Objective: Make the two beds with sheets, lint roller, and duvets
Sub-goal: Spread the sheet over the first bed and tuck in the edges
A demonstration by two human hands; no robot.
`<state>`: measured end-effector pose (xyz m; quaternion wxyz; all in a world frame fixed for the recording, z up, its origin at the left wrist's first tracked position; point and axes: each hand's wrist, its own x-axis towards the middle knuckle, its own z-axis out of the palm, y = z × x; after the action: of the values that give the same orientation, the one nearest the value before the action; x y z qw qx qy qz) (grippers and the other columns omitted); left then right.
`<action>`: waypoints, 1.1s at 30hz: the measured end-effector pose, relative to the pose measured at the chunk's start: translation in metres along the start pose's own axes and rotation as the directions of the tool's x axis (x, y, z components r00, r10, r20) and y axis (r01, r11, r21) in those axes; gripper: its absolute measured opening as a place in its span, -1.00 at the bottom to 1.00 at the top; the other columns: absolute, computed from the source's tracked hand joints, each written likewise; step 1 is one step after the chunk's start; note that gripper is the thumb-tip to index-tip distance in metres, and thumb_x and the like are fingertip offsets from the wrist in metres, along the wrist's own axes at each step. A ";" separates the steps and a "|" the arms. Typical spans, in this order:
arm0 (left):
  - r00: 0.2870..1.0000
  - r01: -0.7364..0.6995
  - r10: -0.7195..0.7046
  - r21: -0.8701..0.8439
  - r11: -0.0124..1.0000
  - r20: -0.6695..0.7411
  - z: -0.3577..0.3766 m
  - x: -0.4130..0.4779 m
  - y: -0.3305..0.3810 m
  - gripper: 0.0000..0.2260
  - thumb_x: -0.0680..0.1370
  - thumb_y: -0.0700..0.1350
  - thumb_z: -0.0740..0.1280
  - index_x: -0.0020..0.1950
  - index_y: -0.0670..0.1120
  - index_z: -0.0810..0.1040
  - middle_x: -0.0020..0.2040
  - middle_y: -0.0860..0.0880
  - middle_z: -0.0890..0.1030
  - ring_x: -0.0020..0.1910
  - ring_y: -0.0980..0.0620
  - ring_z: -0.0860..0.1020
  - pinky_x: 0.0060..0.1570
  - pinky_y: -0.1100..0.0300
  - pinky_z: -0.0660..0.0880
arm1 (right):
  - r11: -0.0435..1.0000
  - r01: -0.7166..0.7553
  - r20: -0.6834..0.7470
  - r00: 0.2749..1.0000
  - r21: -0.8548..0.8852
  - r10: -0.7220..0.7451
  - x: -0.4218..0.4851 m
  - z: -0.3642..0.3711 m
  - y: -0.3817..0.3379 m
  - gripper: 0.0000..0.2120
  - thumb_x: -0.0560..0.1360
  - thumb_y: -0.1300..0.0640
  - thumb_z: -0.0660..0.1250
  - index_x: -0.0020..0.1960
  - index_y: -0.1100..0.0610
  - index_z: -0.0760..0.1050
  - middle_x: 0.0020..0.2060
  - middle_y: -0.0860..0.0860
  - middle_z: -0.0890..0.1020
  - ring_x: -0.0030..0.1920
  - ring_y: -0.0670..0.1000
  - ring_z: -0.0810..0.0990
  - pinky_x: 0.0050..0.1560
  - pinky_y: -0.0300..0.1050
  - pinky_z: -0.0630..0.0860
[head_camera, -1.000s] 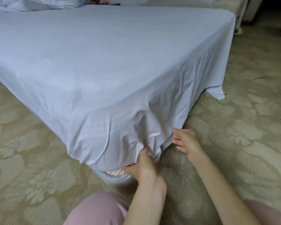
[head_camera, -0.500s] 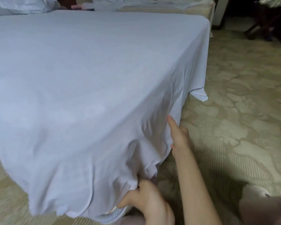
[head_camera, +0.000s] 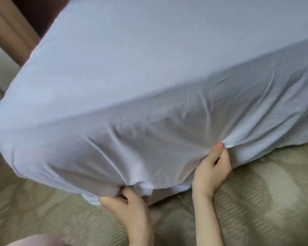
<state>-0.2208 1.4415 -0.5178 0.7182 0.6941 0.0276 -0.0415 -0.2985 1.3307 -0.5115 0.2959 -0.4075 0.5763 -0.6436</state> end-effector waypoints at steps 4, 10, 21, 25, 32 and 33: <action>0.999 -0.038 0.040 0.110 0.993 -0.017 -0.007 -0.009 0.008 -0.79 0.54 -0.32 0.18 0.08 -0.08 0.28 -0.09 -0.13 0.43 -0.11 -0.16 0.48 -0.10 -0.20 0.48 | 0.997 0.069 0.184 0.981 -0.038 -0.061 0.012 -0.020 0.010 -0.58 0.60 0.02 0.07 -0.23 0.30 0.46 -0.39 0.17 0.51 -0.34 0.09 0.40 -0.25 -0.06 0.34; 1.000 -0.004 0.001 0.181 0.984 0.016 -0.012 -0.023 0.033 -0.86 0.57 -0.38 0.15 0.04 -0.17 0.29 -0.18 -0.15 0.39 -0.35 -0.08 0.46 -0.27 -0.09 0.51 | 0.989 0.140 0.393 0.913 -0.054 -0.107 0.034 -0.032 0.002 -0.56 0.57 0.03 0.05 -0.22 0.33 0.49 -0.36 0.26 0.55 -0.34 0.21 0.48 -0.28 -0.11 0.27; 0.924 0.280 -0.342 -0.308 0.909 -0.168 -0.007 -0.086 0.080 -0.82 0.60 -0.31 0.15 0.19 -0.20 0.38 0.00 -0.11 0.51 -0.14 0.04 0.56 -0.06 0.19 0.54 | 0.995 -0.055 0.578 0.811 -0.081 0.092 0.048 -0.044 -0.010 -0.62 0.54 0.02 0.09 -0.14 0.27 0.55 -0.33 0.16 0.59 -0.29 0.09 0.46 -0.27 -0.16 0.22; 0.783 0.623 -0.555 -0.361 0.694 0.281 -0.024 -0.074 0.109 -0.82 0.63 -0.24 0.10 0.17 -0.28 0.40 0.14 -0.25 0.54 0.17 -0.19 0.55 0.17 0.00 0.49 | 0.871 -0.474 0.672 0.605 -0.128 0.428 0.069 -0.057 -0.021 -0.76 0.59 0.12 0.21 -0.24 0.08 0.47 -0.40 0.00 0.50 -0.42 -0.03 0.38 -0.43 -0.21 0.33; 0.463 0.886 -0.703 -0.270 0.376 0.539 -0.057 0.000 0.131 -0.56 0.51 -0.25 0.19 0.30 -0.51 0.29 0.24 -0.48 0.42 0.25 -0.40 0.42 0.29 -0.14 0.34 | 0.522 -0.814 0.700 0.217 -0.255 0.681 0.100 -0.052 -0.071 -0.83 0.53 0.41 0.07 -0.12 0.32 0.43 -0.16 0.28 0.55 -0.13 0.15 0.57 -0.27 -0.15 0.61; 0.442 0.896 -0.696 -0.245 0.370 0.565 -0.059 0.005 0.134 -0.53 0.48 -0.27 0.21 0.29 -0.53 0.27 0.22 -0.52 0.41 0.25 -0.42 0.40 0.26 -0.17 0.35 | 0.526 -0.803 0.694 0.208 -0.282 0.690 0.102 -0.049 -0.075 -0.82 0.52 0.42 0.06 -0.13 0.33 0.42 -0.16 0.29 0.55 -0.14 0.17 0.56 -0.22 -0.09 0.62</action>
<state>-0.2015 1.5052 -0.3868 0.7488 0.3467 0.2415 -0.5107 -0.3845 1.2808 -0.4195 0.8008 -0.2775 0.4778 -0.2311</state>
